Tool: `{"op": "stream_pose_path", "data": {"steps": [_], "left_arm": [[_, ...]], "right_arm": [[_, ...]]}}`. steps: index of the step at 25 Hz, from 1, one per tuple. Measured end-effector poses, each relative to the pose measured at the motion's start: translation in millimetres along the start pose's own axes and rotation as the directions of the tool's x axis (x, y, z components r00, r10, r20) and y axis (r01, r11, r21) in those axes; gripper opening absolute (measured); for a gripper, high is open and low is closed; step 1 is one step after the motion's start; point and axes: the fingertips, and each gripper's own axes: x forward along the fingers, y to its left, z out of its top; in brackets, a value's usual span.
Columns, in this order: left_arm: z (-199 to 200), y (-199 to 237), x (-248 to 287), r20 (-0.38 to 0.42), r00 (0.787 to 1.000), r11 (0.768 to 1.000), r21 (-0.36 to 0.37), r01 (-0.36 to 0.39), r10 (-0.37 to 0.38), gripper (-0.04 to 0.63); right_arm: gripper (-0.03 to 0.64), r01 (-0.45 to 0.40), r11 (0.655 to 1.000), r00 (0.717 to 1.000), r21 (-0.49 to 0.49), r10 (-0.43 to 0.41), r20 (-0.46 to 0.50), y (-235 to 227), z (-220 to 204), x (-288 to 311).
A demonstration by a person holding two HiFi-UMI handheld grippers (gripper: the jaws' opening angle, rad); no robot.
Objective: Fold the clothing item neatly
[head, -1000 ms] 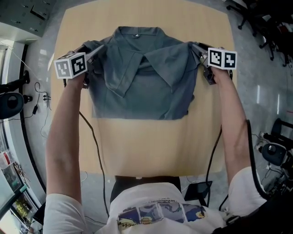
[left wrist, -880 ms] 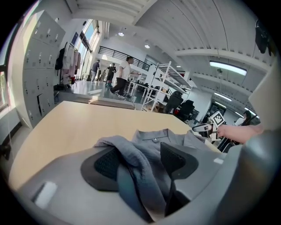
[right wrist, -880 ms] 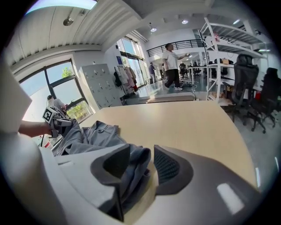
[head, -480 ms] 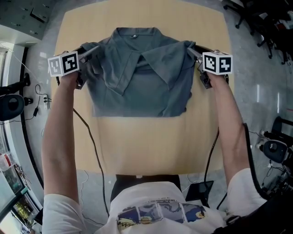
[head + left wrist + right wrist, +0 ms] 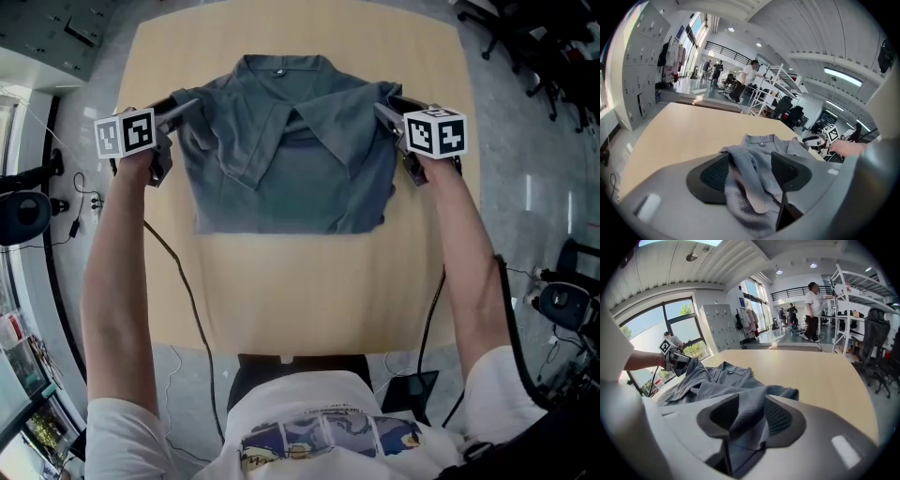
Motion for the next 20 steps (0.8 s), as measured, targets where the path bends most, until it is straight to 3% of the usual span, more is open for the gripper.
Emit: {"op": "stream_pose_path", "data": {"steps": [5, 12, 17, 20], "left_arm": [[-1, 8, -27, 0.028, 0.998, 0.999, 0.010, -0.048, 0.047, 0.296], [4, -11, -67, 0.097, 0.993, 0.990, 0.121, -0.076, 0.065, 0.295], [-9, -50, -96, 0.114, 0.993, 0.976, 0.212, -0.041, 0.017, 0.293], [-29, -83, -121, 0.103, 0.994, 0.954, 0.298, -0.004, -0.028, 0.293]], "right_arm": [[0.156, -0.004, 1.000, 1.000, -0.019, 0.004, 0.009, 20, 0, -10], [0.156, 0.006, 0.999, 1.000, -0.046, -0.004, 0.028, 58, 1, -31], [0.156, 0.022, 0.998, 0.999, -0.056, -0.019, 0.047, 95, -6, -60], [0.156, 0.021, 0.999, 0.998, -0.047, -0.018, 0.064, 126, -15, -77]]}}
